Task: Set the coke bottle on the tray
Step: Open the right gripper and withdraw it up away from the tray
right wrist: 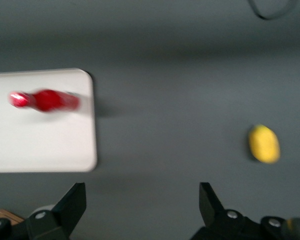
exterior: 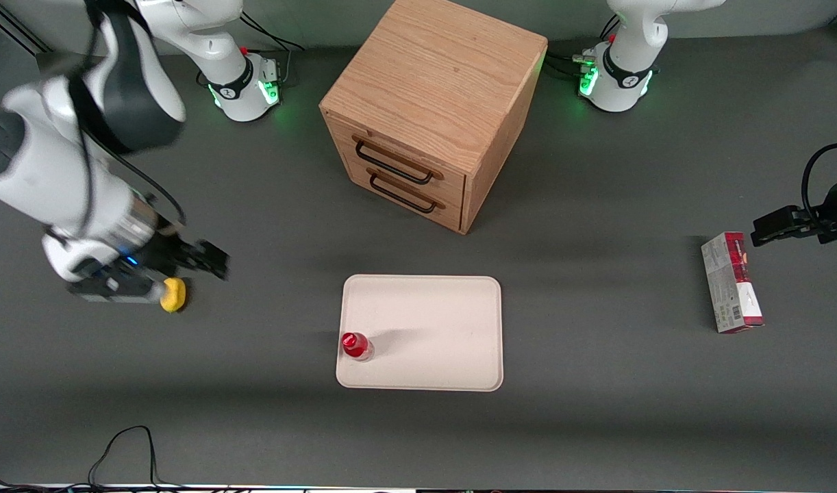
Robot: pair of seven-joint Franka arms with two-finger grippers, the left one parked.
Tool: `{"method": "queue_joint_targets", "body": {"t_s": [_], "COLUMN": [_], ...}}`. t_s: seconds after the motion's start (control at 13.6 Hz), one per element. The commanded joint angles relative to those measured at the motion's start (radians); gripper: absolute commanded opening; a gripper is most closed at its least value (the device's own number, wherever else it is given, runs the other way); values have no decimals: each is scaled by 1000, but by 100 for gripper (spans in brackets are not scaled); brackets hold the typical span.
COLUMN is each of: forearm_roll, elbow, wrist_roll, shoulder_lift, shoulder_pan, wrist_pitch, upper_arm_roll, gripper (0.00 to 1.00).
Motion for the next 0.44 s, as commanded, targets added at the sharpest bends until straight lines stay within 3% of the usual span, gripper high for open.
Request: {"method": "queue_joint_targets", "body": {"t_s": [0.0, 0.37], "forearm_roll": [23, -9], "elbow": [-213, -116], "wrist_roll": [-112, -153], "shoulder_lift": [-213, -221], "shoulder_pan": [13, 9], "wrist_pitch": [-18, -146], "upper_arm_roll": [-101, -149], "gripper": [100, 100]}}
